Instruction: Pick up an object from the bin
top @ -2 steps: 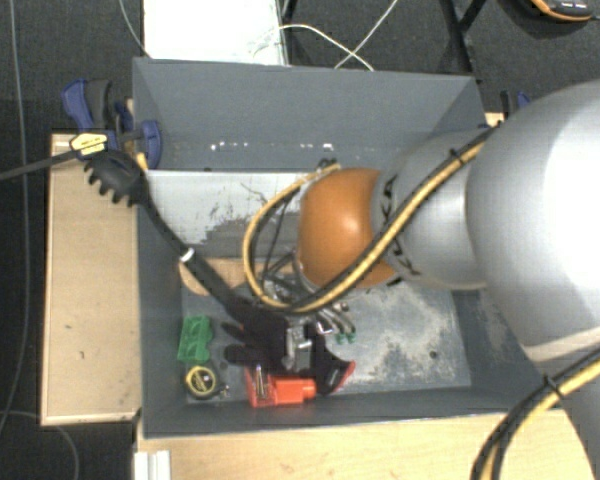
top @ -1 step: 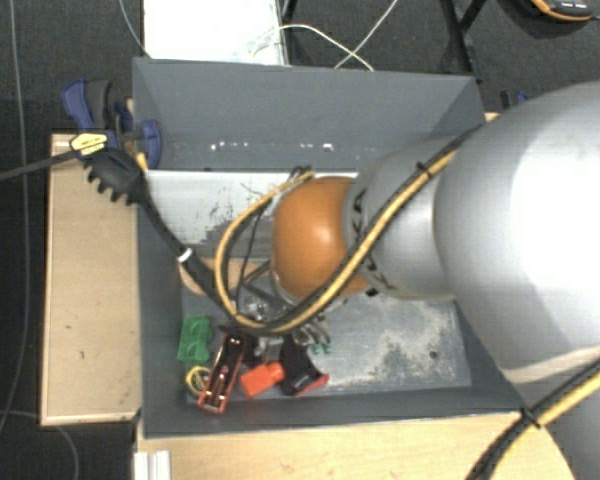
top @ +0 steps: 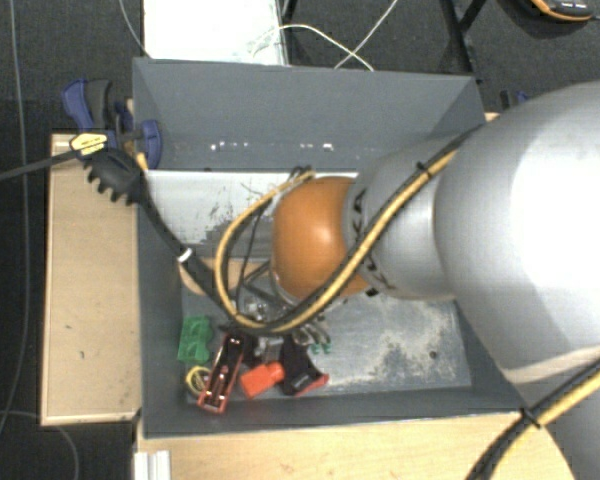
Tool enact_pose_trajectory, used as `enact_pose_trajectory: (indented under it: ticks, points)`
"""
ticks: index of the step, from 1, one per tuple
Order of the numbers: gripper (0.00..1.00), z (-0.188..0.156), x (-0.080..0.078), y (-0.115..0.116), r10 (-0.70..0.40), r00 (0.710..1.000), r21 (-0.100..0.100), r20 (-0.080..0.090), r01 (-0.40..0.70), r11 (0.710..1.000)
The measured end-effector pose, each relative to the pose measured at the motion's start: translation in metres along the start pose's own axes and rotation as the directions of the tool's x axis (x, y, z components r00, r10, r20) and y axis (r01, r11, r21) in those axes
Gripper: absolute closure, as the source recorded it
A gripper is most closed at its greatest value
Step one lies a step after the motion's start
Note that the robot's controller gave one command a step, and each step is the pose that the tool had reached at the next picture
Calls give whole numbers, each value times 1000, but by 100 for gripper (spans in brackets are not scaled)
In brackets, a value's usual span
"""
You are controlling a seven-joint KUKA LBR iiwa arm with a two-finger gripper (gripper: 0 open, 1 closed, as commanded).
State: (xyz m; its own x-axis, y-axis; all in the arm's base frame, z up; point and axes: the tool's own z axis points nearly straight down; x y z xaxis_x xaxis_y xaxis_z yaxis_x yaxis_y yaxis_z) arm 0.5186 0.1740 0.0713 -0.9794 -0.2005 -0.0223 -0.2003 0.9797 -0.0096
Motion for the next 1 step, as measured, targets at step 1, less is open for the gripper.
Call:
enact_pose_trajectory:
  ticks: [1]
  points:
    - [100,-8,-6,2,-4,1000,-1,5,4,1000]
